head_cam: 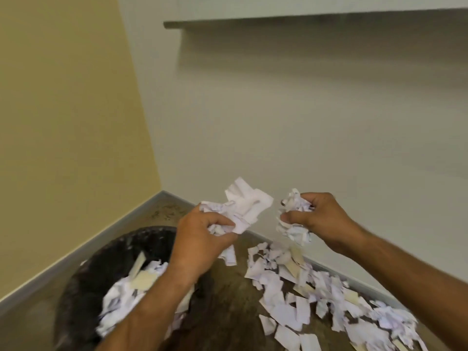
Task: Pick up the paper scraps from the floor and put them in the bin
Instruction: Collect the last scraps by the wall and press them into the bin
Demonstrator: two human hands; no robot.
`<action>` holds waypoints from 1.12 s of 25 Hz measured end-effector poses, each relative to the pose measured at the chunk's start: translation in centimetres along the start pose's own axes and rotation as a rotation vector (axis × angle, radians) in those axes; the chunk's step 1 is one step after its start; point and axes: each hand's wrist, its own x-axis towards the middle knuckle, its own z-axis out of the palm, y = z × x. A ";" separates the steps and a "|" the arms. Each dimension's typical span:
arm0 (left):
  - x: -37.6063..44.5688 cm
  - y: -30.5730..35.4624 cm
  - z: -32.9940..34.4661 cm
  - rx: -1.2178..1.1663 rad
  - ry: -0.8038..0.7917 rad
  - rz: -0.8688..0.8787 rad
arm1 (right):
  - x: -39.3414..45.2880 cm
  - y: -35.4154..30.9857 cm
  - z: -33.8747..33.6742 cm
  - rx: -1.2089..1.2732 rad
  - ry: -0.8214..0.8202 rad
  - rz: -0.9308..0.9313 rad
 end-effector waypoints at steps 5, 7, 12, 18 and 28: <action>-1.2 -5.9 -9.4 0.221 0.076 -0.235 | 1.5 -2.8 12.0 -0.125 -0.188 -0.099; -1.9 -8.9 -11.4 0.335 0.061 -0.364 | 1.6 -2.3 16.8 -0.244 -0.264 -0.159; -3.9 -14.0 -11.8 0.583 -0.125 -0.468 | 1.1 0.0 24.0 -0.667 -0.517 -0.285; -2.9 -14.3 -10.7 0.840 -0.415 -0.577 | 1.4 1.7 23.9 -0.974 -0.689 -0.259; 1.0 -5.1 -0.4 0.545 -0.036 0.021 | 1.7 0.5 12.0 -0.668 -0.026 -0.300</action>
